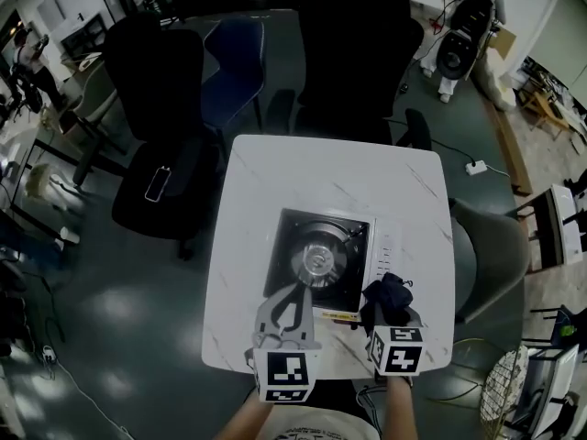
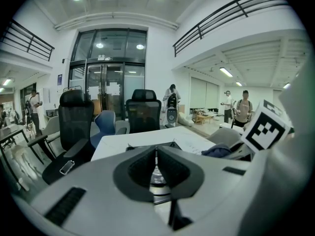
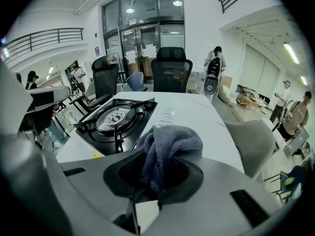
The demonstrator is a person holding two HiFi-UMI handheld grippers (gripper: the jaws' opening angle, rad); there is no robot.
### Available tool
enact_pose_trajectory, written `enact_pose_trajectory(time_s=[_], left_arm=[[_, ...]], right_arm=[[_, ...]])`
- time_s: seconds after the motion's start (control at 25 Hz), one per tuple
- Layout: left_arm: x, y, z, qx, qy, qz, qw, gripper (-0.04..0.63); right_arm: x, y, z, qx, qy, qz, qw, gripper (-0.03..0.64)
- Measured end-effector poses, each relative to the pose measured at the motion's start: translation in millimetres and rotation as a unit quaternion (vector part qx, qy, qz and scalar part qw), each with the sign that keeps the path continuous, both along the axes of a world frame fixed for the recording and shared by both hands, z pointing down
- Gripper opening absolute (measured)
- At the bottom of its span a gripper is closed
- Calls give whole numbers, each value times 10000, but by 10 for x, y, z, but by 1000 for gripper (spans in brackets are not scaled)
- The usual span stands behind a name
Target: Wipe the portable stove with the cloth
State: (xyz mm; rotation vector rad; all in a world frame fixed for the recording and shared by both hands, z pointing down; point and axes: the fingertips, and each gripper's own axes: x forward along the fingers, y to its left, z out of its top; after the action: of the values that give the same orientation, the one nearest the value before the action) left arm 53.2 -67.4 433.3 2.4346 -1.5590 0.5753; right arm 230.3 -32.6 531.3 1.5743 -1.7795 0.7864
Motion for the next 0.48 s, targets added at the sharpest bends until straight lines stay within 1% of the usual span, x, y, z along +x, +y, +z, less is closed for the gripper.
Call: enact_pose_trajectory(time_s=[0.48], left_arm=[[-88,182,22,-18,57,79,10000,23]], right_arm=[[-153,330,27,-223,100,-18,9997,75]])
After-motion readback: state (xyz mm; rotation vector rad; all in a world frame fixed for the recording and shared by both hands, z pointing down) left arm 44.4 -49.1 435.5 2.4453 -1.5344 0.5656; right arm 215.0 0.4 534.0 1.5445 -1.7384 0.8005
